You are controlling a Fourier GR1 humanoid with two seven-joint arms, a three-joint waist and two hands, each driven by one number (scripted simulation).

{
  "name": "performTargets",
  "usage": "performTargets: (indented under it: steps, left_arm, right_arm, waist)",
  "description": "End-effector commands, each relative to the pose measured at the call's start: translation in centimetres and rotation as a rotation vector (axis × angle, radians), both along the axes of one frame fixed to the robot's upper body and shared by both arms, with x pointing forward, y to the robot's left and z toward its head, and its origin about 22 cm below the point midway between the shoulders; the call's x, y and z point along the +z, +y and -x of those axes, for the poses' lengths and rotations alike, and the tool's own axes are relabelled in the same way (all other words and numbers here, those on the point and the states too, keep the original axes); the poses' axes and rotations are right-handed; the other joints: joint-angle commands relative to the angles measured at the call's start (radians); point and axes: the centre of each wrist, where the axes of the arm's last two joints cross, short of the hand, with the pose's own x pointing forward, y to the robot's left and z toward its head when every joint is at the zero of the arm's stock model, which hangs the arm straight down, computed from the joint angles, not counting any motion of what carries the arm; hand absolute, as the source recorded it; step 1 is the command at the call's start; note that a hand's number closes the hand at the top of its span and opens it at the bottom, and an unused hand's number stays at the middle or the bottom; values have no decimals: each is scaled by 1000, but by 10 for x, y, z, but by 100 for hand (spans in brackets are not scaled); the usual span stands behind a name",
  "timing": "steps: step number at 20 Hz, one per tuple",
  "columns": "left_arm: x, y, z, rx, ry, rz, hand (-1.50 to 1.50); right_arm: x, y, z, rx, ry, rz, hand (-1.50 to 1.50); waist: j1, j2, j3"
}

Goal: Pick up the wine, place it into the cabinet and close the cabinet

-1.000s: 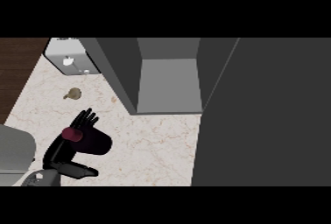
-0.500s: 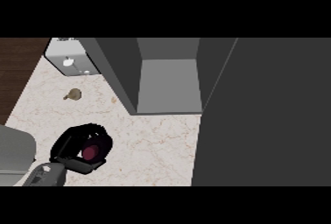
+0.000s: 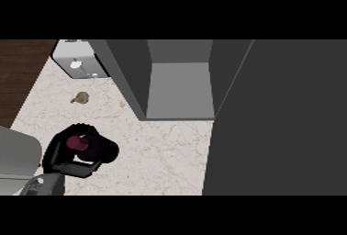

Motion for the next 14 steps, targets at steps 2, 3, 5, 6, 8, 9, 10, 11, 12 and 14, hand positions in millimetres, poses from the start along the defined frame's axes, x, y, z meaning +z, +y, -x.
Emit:
performTargets:
  steps: [2, 3, 5, 6, 8, 9, 10, 11, 12, 14]
  left_arm:
    - [-14, -2, 21, 180, 82, 18, 150]
    - [5, 14, 20, 182, 31, -2, 150]
    - [9, -2, 23, 223, -4, -9, 150]
    - [3, -16, 23, 214, -22, -11, 150]
    - [15, -1, 27, 210, -58, -18, 150]
    - [28, -2, 28, 240, -96, -26, 150]
    - [39, -6, 27, 215, -80, 15, 150]
    - [36, -24, 13, 170, -77, 79, 150]
    - [52, -18, 15, 146, -68, 81, 150]
    - [58, -35, 18, 129, -82, 76, 150]
  right_arm:
    - [7, 0, 11, 31, -20, -32, -150]
    - [4, -4, 29, 27, -5, -17, -150]
    - [11, -10, 30, 37, -5, -6, -150]
    - [8, -1, 25, 37, -26, -27, -150]
    - [16, -13, 24, 41, -4, -28, -150]
    - [-1, -16, 13, 22, -7, -29, -150]
    - [-2, -13, 22, 11, -15, -43, -150]
    - [7, -13, 22, 39, -11, -43, -150]
    - [10, -3, 16, 35, -14, -31, -150]
    - [13, -17, 25, 30, -14, -35, -150]
  waist:
    - [4, 6, -7]
    - [2, 4, -6]
    - [4, 4, -6]
    - [2, 6, -6]
    - [3, 6, -6]
    - [6, 5, -6]
    - [5, 5, -6]
    - [2, 5, -6]
    - [7, 5, -6]
    - [2, 5, -6]
